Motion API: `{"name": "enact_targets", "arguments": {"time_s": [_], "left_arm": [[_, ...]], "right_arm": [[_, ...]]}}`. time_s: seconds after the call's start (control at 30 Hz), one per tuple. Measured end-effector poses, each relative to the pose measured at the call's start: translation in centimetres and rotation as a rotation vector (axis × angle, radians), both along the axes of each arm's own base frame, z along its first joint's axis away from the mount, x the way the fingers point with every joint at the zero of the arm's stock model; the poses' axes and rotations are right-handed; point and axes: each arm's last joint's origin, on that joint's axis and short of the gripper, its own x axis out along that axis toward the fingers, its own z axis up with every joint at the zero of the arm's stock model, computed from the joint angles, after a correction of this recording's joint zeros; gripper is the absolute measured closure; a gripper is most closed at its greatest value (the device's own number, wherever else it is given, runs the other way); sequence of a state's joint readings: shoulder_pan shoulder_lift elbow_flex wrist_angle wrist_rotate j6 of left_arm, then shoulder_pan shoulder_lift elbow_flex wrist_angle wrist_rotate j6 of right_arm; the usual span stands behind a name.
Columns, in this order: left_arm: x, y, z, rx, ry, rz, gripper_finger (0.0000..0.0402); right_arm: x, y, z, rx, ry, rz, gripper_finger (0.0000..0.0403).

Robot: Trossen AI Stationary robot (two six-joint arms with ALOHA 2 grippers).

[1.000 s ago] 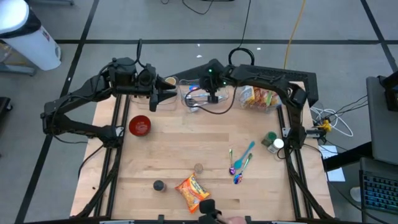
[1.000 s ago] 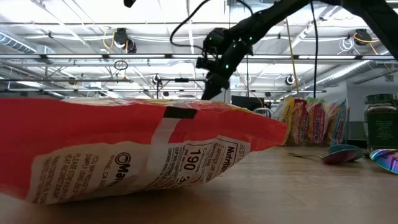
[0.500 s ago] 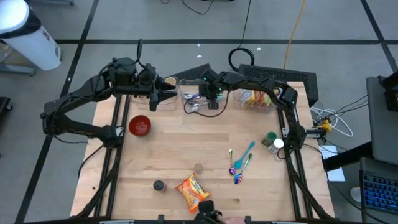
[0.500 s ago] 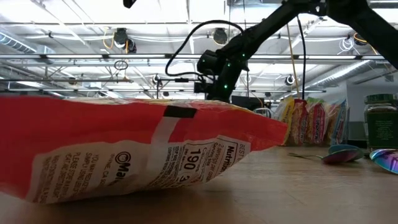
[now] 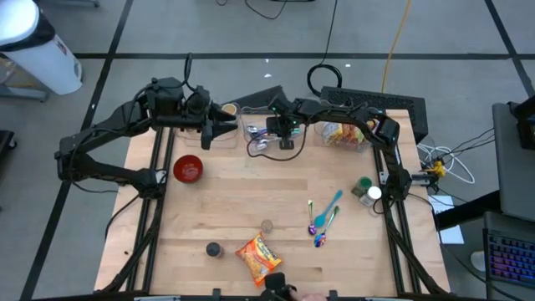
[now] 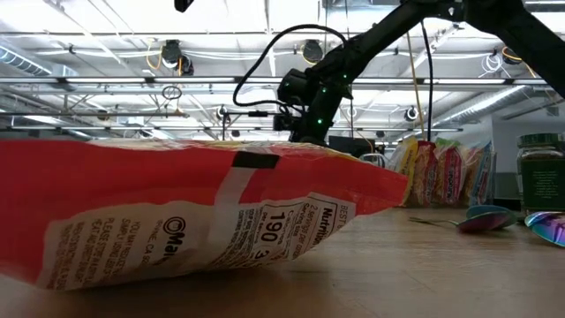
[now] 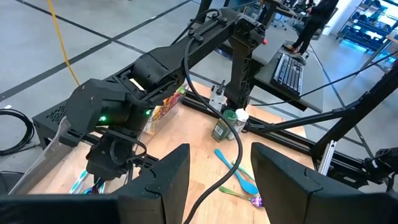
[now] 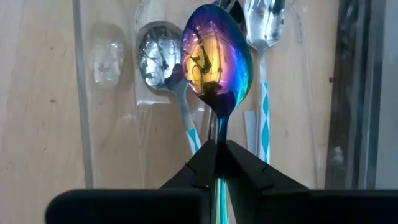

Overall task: Pick & Place Food Item
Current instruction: Put the right blue spoon into the middle transparent bin, then put the blue baby spoon into the middle transparent bin

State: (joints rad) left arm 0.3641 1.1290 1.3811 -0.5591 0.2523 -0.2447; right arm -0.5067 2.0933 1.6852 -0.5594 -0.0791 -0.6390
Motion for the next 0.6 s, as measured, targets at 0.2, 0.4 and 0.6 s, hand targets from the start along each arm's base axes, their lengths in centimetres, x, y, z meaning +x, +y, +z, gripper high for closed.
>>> {"name": "enact_targets", "arguments": {"time_s": [0.2,0.4,0.6], "left_arm": [[0.0,0.0,0.0,0.0,0.0,0.0,0.0224],[0.0,0.0,0.0,0.001,0.0,0.0,0.0224],[0.0,0.0,0.0,0.002,-0.001,-0.001,0.0224]], "right_arm": [[0.3,0.3,0.1,-0.021,-0.012,0.027,0.0351],[0.9,0.7,0.4,-0.062,-0.037,0.031,0.0313],[1.1,1.2,3.1,-0.115,-0.144,-0.003,0.0276]]}}
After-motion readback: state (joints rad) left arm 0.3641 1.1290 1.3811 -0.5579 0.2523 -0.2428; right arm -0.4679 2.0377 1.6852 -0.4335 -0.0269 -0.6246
